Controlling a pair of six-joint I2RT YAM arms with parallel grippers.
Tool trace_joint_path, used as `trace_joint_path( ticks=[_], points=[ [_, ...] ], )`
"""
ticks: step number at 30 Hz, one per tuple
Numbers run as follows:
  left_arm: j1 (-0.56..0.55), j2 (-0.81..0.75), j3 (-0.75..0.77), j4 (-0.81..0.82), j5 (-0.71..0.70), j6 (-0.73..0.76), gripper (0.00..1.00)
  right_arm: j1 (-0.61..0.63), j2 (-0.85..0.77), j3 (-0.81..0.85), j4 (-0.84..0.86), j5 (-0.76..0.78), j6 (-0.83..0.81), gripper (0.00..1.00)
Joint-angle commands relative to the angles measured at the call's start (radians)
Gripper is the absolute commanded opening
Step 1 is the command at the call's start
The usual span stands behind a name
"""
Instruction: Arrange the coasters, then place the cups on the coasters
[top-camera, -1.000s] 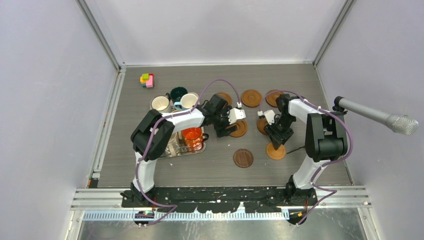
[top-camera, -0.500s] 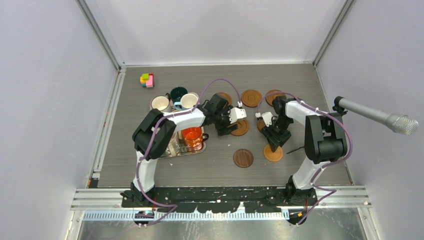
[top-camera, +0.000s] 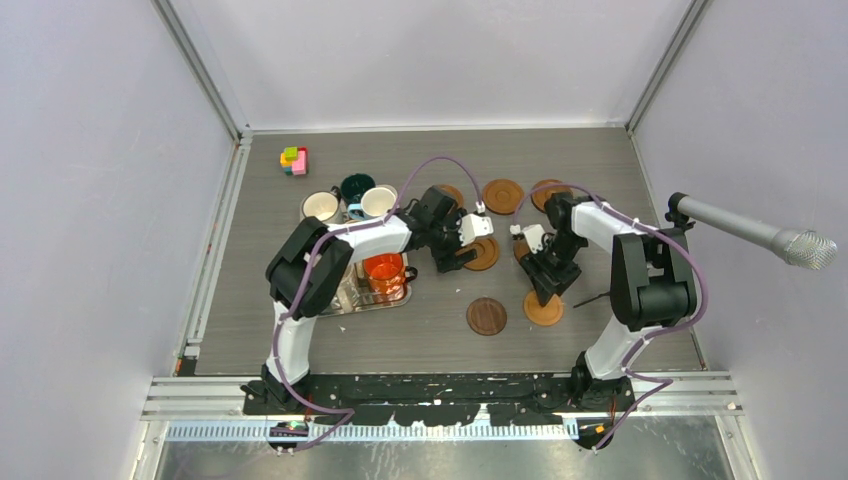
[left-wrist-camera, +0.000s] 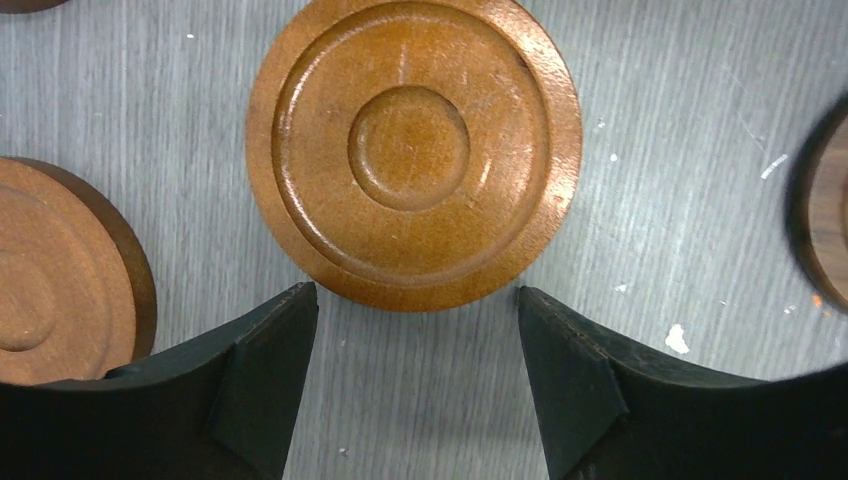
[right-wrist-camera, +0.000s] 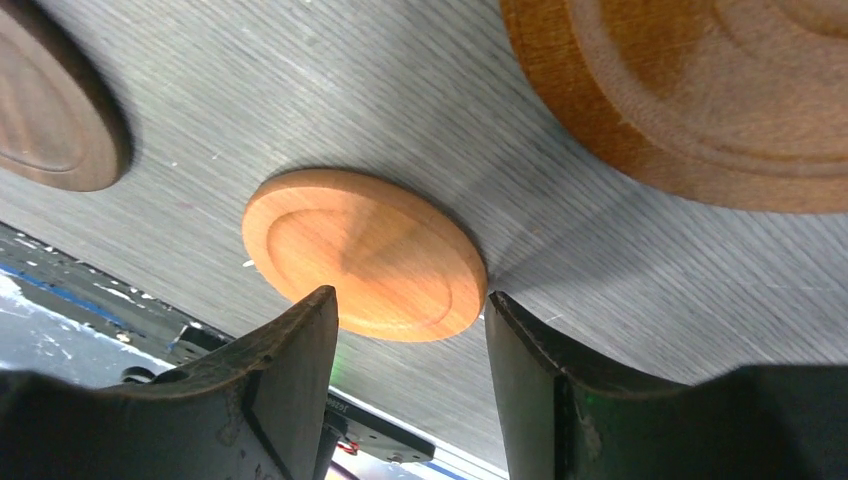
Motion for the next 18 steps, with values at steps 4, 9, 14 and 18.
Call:
trace_joint_path(
  ticks=[4,9,14,18],
  points=[
    [-0.005,-0.172,-0.035,-0.07,0.123,-0.048,0.77,0.005,-0.094,0.105,-0.06,-0.079,0.029,0.62],
    [-0.073,-0.199,-0.085,-0.085,0.143,-0.102,0.73,0.0,-0.087,0.11,-0.074,-0.078,0.028,0.62],
    [-0.138,-0.168,-0.089,-0.059,0.137,-0.172,0.7,-0.02,-0.071,0.113,-0.08,-0.07,0.027,0.61],
    [-0.192,-0.15,-0.109,-0.003,0.123,-0.191,0.68,-0.036,-0.058,0.121,-0.082,-0.062,0.029,0.61]
  ],
)
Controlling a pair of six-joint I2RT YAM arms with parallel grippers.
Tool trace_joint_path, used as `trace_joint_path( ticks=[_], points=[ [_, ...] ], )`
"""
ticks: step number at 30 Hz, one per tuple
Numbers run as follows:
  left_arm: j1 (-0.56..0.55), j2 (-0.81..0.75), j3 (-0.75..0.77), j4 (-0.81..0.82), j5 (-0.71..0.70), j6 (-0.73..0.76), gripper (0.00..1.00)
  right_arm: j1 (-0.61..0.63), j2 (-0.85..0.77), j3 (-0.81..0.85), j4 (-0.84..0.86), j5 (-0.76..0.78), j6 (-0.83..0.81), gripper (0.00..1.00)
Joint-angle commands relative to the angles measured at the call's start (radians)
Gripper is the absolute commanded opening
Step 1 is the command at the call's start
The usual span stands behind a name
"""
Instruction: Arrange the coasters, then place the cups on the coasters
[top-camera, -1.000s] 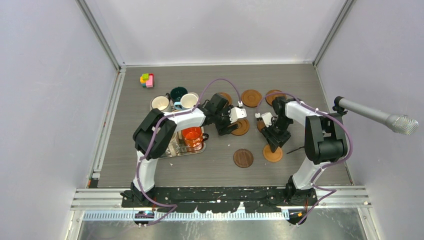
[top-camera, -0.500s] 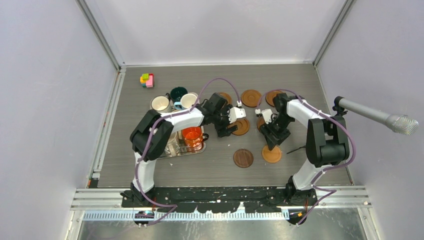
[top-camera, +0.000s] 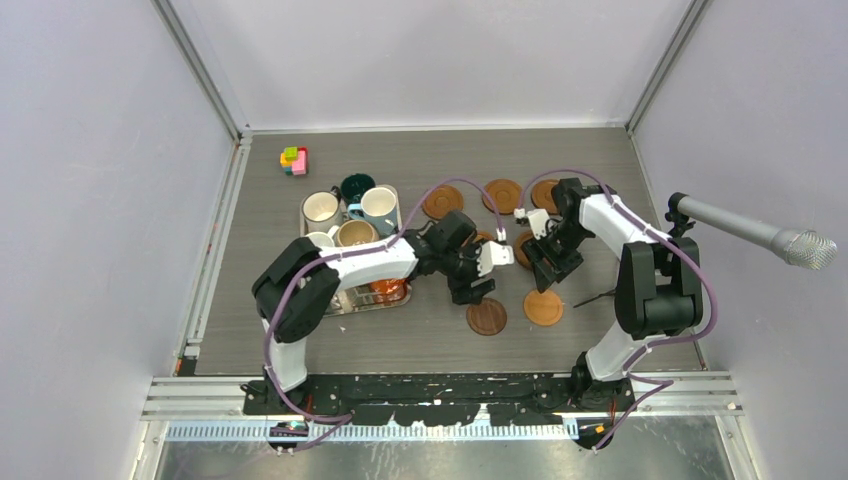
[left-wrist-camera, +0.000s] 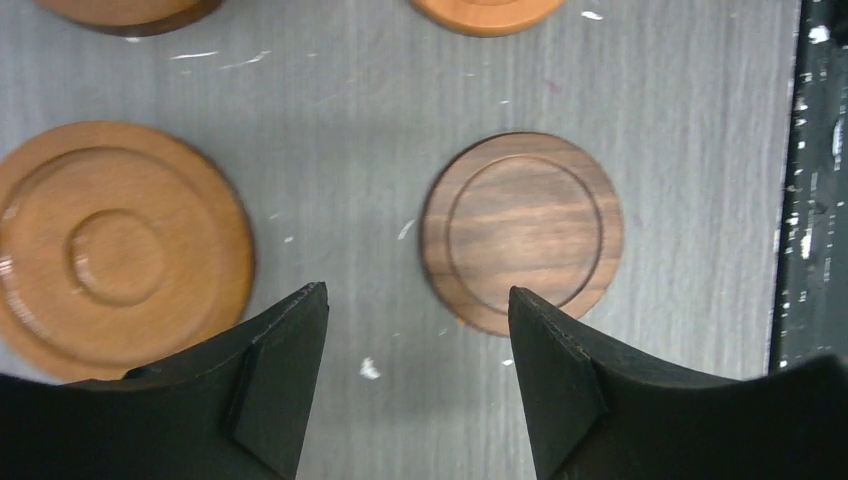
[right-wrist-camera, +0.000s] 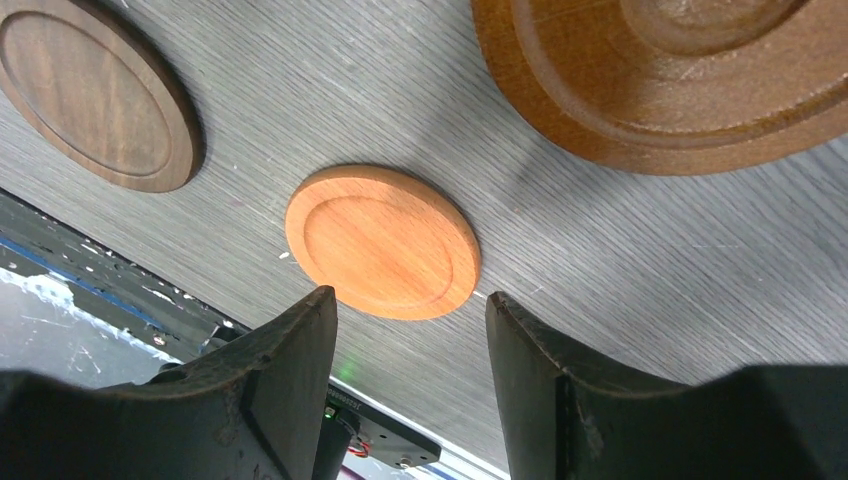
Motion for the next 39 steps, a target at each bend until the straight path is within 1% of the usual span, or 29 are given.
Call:
trace_joint_path(
  ticks=[1,6,12,17,30,39],
  points=[
    [-0.043,0.02,-0.024,0.078,0.01,-0.056,0.68,-0.018,0.006,0.029,-0.021,0.0,0.012,0.61],
    [-0.07,0.068,-0.006,0.096,-0.02,-0.077,0.64,-0.032,0.006,0.029,-0.021,0.001,0.019,0.6],
    [-0.071,0.118,0.024,0.099,-0.072,-0.053,0.53,-0.041,0.0,0.034,-0.022,0.004,0.025,0.6],
    [-0.072,0.143,0.046,0.094,-0.098,-0.032,0.48,-0.045,-0.002,0.033,-0.022,0.004,0.025,0.61],
    [-0.066,0.164,0.08,0.103,-0.158,-0.031,0.45,-0.047,0.006,0.036,-0.015,0.001,0.028,0.6],
    [-0.043,0.168,0.108,0.092,-0.156,-0.044,0.44,-0.047,0.016,0.047,-0.016,-0.009,0.027,0.61]
  ],
)
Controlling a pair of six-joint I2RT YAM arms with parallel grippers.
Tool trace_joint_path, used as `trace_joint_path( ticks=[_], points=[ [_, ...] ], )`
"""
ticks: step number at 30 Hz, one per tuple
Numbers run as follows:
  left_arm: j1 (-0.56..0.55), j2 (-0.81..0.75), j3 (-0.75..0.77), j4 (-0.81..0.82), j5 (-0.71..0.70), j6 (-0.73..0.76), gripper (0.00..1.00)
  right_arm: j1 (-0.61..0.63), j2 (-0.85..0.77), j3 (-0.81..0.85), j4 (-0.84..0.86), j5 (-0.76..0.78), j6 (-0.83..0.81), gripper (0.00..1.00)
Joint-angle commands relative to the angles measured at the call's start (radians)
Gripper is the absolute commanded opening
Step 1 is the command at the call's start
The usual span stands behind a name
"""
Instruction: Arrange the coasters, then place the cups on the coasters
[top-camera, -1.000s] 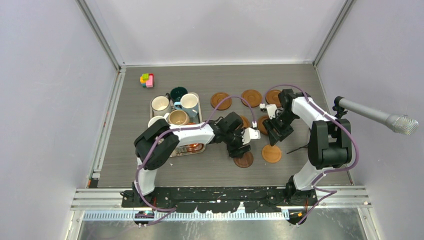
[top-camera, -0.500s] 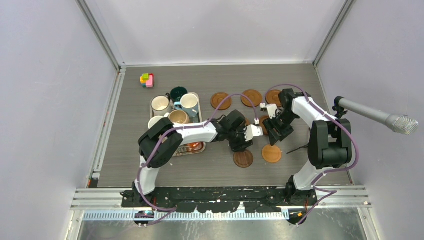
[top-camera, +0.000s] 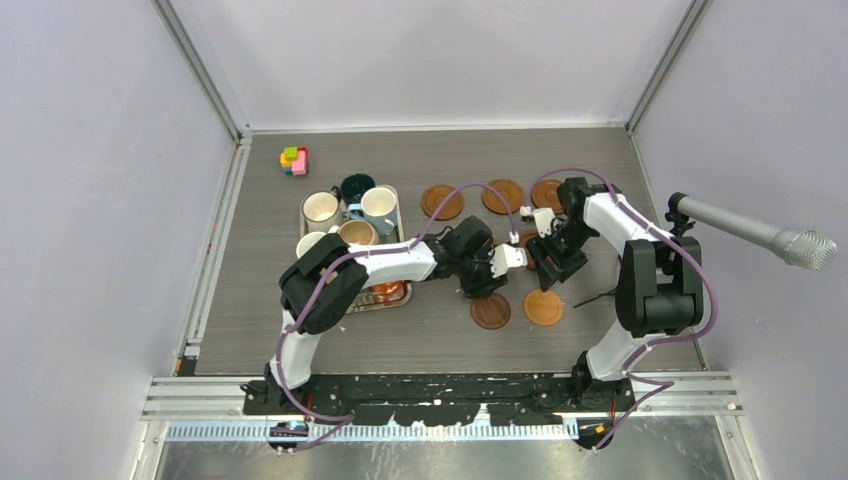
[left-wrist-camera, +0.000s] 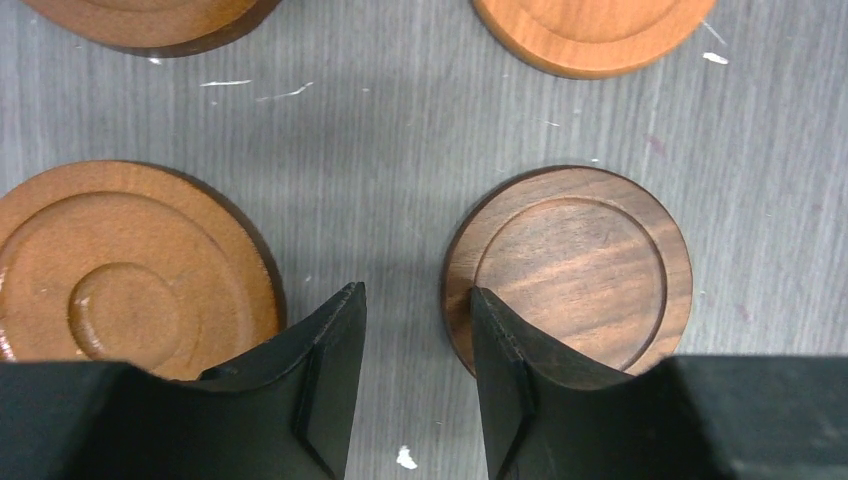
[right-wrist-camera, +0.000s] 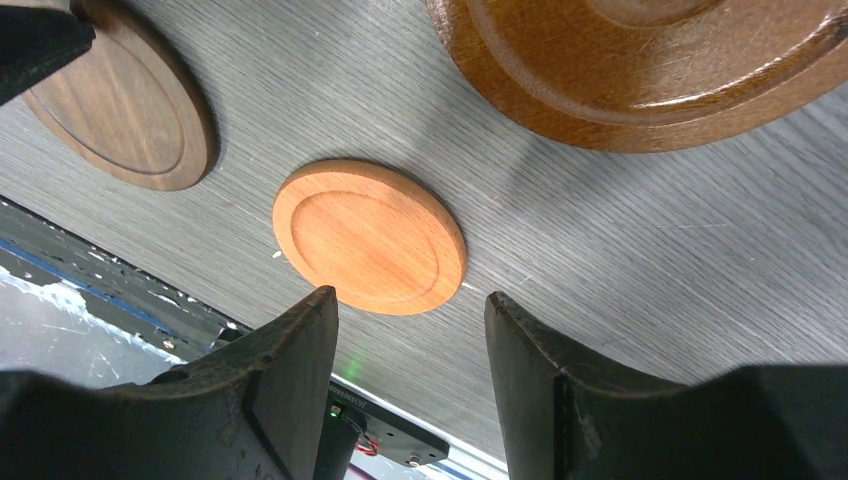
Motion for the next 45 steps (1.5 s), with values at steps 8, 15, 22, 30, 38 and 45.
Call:
trace_joint_path(
  ticks=[8,15,22,30,38,45],
  points=[
    [0.02,-0.026,0.026,0.003,0.032,0.02,0.49,-0.004,0.01,0.073,-0.01,-0.028,0.01,0.6],
    [0.061,-0.165,0.029,-0.054,0.081,-0.008,0.66,-0.004,-0.021,0.19,-0.01,-0.125,0.073,0.61],
    [0.187,-0.275,0.132,-0.174,0.085,-0.047,0.85,0.0,-0.031,0.336,0.055,-0.214,0.194,0.63],
    [0.362,-0.338,0.255,-0.325,0.033,-0.097,1.0,0.056,-0.038,0.431,0.157,-0.197,0.248,0.71],
    [0.547,-0.455,0.236,-0.377,-0.054,-0.216,1.0,0.236,-0.051,0.477,0.308,-0.134,0.242,0.82],
    [0.728,-0.543,0.191,-0.475,-0.108,-0.295,1.0,0.258,0.057,0.569,0.327,-0.265,0.419,0.87]
  ],
)
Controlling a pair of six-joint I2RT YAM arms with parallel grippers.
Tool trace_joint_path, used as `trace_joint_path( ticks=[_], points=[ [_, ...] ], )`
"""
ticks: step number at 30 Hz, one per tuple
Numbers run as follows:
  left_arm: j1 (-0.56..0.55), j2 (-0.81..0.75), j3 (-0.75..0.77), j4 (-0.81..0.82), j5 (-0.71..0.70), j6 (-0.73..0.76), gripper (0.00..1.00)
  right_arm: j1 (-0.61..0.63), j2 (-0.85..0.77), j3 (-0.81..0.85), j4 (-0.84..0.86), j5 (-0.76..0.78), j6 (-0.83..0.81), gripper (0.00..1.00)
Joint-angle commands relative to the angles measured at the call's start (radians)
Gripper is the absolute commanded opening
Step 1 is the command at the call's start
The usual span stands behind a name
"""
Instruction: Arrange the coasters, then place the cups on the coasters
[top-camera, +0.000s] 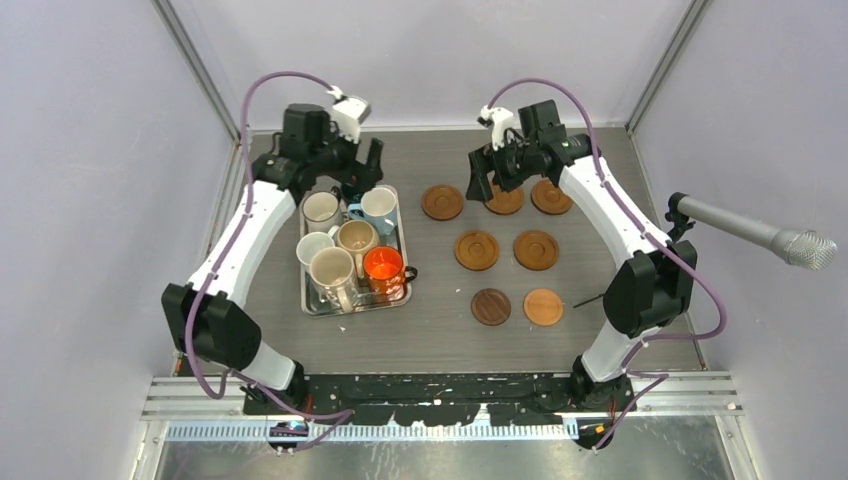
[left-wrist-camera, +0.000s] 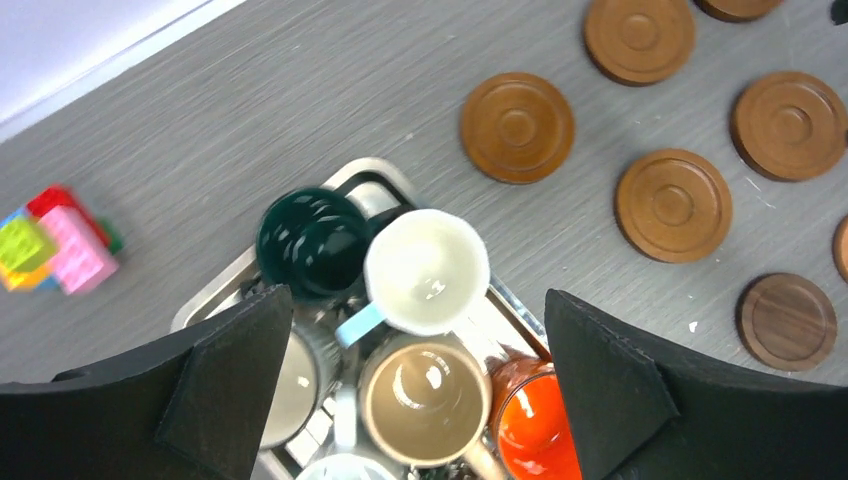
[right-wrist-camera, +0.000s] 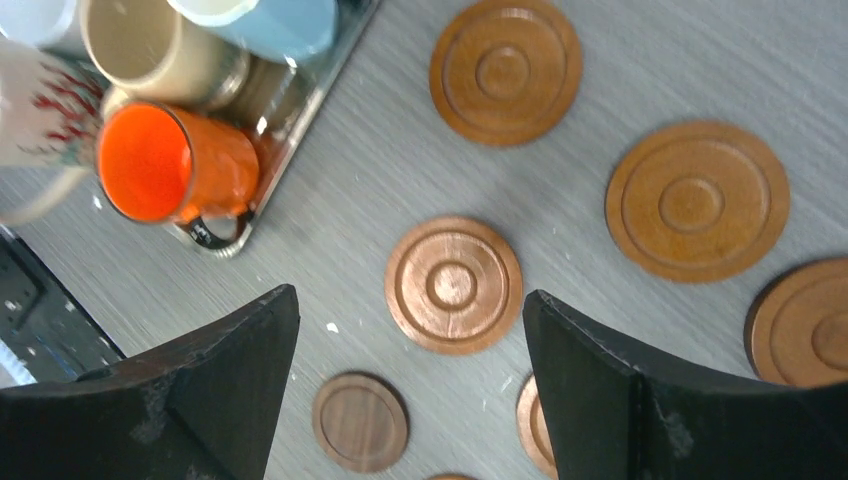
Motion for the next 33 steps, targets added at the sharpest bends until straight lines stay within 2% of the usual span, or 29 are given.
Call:
trace_joint_path(
  ticks=[1,5,13,17,21,33],
  points=[
    [0.123,-0.067,-0.017,-0.09,-0.014,-0.1,1.0,0.011,0.036,0.071,0.05,-0.086,0.082,0.87],
    [0.227,-0.121,-0.074,-0.083,-0.014,-0.154,1.0,0.156,0.044,0.038,0.031,0.045,-0.029,0.87],
    [0.268,-0.15,-0.074,-0.199,-0.037,-0.159,1.0,0.313,0.18,0.099,-0.103,0.008,-0.14,0.87],
    [0.289,-0.174,-0.099,-0.199,-0.037,-0.177,1.0,0.376,0.209,0.083,-0.058,0.058,-0.126,0.87],
    [0.31,-0.167,-0.088,-0.22,-0.044,-0.184,1.0,0.43,0.228,0.07,-0.071,0.048,-0.2,0.87],
    [0.342,-0.169,-0.074,-0.191,-0.036,-0.196,1.0,0.541,0.196,-0.149,0.215,0.19,-0.334,0.75]
  ],
)
